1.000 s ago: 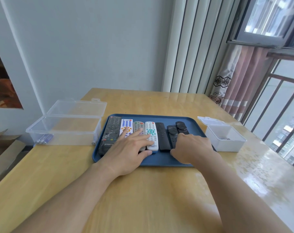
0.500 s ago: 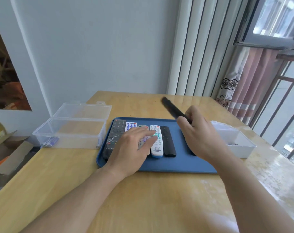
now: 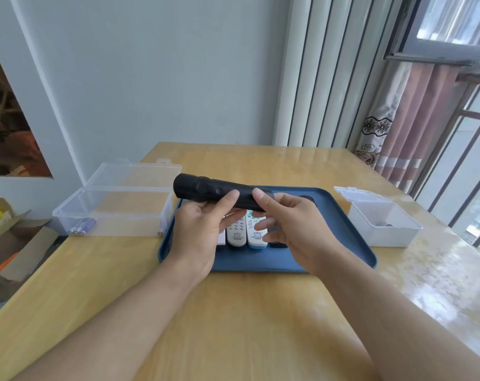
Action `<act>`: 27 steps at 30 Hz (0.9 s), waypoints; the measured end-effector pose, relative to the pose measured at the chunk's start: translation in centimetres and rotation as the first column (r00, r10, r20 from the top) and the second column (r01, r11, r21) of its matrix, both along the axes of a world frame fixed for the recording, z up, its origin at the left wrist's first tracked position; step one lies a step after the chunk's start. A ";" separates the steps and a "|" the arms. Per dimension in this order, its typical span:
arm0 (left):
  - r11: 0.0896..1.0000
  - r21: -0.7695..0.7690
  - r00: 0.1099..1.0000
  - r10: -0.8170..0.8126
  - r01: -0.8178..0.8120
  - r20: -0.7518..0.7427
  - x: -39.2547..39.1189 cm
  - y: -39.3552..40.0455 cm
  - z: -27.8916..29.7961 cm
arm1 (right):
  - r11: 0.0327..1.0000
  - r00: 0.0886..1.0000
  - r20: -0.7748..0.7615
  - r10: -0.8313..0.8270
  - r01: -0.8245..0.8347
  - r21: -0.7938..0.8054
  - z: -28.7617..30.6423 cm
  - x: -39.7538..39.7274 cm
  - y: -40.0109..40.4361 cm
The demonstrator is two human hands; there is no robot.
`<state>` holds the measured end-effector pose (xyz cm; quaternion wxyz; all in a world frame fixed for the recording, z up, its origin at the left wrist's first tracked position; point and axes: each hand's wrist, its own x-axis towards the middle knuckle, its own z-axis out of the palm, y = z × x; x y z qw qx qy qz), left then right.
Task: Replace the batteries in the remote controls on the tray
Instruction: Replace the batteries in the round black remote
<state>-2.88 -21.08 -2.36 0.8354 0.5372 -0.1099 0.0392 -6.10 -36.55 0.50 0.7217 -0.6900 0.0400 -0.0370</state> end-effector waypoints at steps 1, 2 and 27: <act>1.000 -0.006 1.000 -0.010 0.010 -0.002 -0.1 0.0 0.0 | 1.000 1.000 0.000 -0.007 0.007 0.008 -0.1 0.0 0.0; 1.000 -0.005 1.000 -0.014 0.014 -0.005 0.0 0.0 0.0 | 1.000 1.000 -0.003 -0.010 0.010 0.023 -0.2 0.1 0.0; 0.978 0.058 0.979 0.198 -0.200 0.037 0.8 0.3 0.0 | 0.994 0.994 0.033 -0.106 0.106 0.012 -0.7 1.0 -1.3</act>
